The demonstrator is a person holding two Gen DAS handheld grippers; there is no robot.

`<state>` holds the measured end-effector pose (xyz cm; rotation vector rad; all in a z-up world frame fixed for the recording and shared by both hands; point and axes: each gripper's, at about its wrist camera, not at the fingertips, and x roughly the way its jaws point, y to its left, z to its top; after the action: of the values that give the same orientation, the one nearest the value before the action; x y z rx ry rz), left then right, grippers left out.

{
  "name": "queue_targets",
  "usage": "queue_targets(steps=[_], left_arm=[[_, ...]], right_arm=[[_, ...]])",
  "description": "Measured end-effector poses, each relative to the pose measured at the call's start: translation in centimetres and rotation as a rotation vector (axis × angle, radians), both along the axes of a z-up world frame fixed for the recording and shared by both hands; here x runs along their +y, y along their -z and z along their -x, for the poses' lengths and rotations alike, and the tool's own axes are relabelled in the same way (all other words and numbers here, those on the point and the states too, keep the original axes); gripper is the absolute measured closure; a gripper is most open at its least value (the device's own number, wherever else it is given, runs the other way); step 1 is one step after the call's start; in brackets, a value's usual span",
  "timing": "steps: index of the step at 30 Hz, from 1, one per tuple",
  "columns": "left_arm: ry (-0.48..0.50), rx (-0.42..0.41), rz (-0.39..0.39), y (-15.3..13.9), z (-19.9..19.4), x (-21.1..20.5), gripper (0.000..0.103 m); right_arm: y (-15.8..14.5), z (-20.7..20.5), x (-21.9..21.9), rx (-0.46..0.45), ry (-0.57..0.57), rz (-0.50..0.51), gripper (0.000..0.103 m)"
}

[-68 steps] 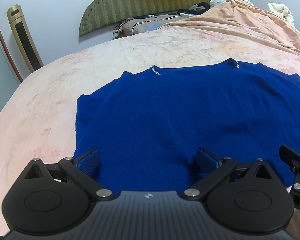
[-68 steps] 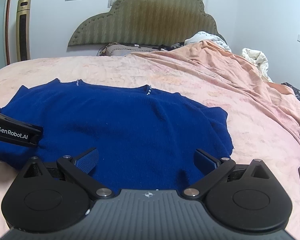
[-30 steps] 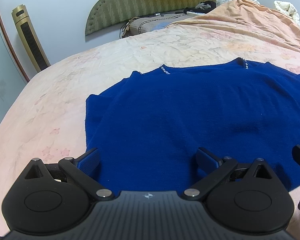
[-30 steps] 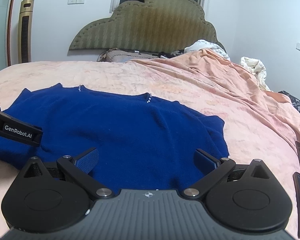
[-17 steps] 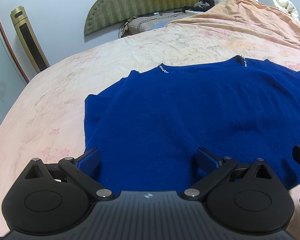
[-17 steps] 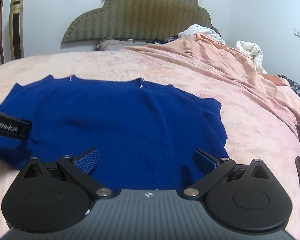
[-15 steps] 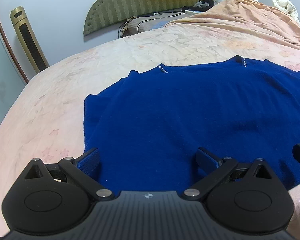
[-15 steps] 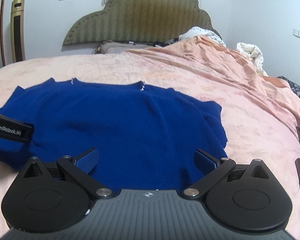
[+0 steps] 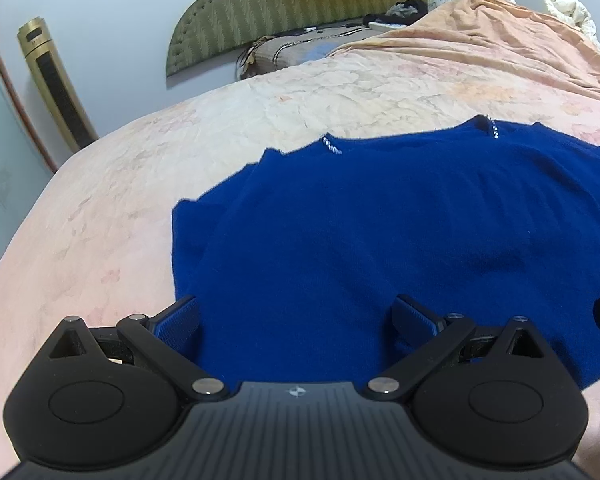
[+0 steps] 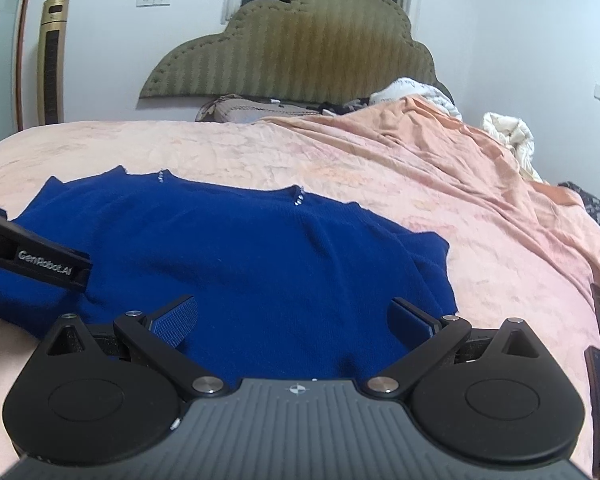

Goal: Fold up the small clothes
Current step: 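Close the left tool on the sweater hem while the right tool grasps beside it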

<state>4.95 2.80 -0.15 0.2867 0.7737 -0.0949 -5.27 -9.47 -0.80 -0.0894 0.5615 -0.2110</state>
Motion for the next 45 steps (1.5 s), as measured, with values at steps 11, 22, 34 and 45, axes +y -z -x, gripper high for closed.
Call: queue_targets(steps=[11,22,34,45], left_arm=[[-0.027,0.192,0.459,-1.6,-8.1,14.0,0.000],[0.104,0.355,0.676,2.3,-14.5,15.9,0.000],[0.202,0.385,0.829,3.4,-20.9,12.8,0.027],[0.104,0.329,0.622,1.4,-20.0,9.9,0.093]], right_arm=[[-0.6,1.8,7.0,0.003,-0.344,0.179,0.002],[3.1,1.5,17.5,0.006,-0.571,0.592,0.002],[4.4,-5.7,23.0,-0.012,-0.581,0.618,0.048],[4.1,-5.4,22.0,-0.022,-0.631,0.533,0.099]])
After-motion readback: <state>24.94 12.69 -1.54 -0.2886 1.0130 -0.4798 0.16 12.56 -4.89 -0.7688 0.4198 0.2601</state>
